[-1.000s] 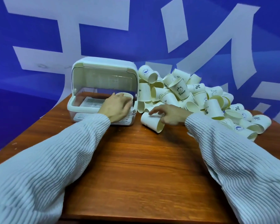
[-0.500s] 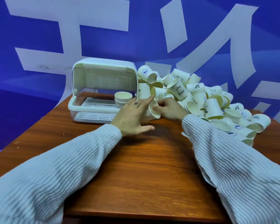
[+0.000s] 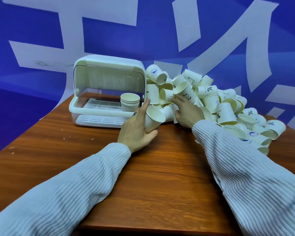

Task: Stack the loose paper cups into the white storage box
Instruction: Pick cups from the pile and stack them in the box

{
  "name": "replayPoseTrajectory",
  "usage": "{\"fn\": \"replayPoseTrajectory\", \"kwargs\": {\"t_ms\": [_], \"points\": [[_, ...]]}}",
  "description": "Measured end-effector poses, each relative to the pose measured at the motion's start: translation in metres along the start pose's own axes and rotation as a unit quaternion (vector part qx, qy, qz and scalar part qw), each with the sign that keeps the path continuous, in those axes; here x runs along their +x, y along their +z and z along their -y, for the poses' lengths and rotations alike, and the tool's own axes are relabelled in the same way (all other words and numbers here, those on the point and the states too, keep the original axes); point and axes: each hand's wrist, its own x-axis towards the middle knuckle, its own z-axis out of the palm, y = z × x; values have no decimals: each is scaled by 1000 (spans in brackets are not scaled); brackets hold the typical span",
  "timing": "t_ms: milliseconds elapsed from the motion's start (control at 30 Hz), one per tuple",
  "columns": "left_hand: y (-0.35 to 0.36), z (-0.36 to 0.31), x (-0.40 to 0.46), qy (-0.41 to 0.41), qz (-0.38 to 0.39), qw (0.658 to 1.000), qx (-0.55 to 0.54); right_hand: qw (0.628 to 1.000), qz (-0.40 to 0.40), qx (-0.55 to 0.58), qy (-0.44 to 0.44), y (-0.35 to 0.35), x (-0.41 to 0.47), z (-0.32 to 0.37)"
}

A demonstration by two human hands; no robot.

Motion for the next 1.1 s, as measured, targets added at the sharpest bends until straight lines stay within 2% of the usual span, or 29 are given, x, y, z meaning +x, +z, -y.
{"fn": "replayPoseTrajectory", "kwargs": {"t_ms": [67, 133, 367, 567, 767, 1000, 1100], "points": [[0, -2, -1, 2, 7, 1000, -3, 1000, 15, -24, 6, 1, 4, -2], [-1, -3, -2, -2, 10, 1000, 0, 999, -4, -37, 15, 2, 7, -3], [-1, -6, -4, -21, 14, 1000, -18, 1000, 1, -13, 16, -12, 2, -4], [-7, -9, -5, -68, -46, 994, -77, 992, -125, -8, -31, -39, -16, 19], [-19, -3, -5, -104, -120, 979, -130, 952, -232, 183, -80, -50, -10, 62], [-34, 12, 4, -133, -193, 963, -136, 956, -211, 175, -100, -27, 21, 97], [-42, 21, 9, -149, -220, 954, -141, 967, -156, 157, -128, -22, 31, 110]]}}
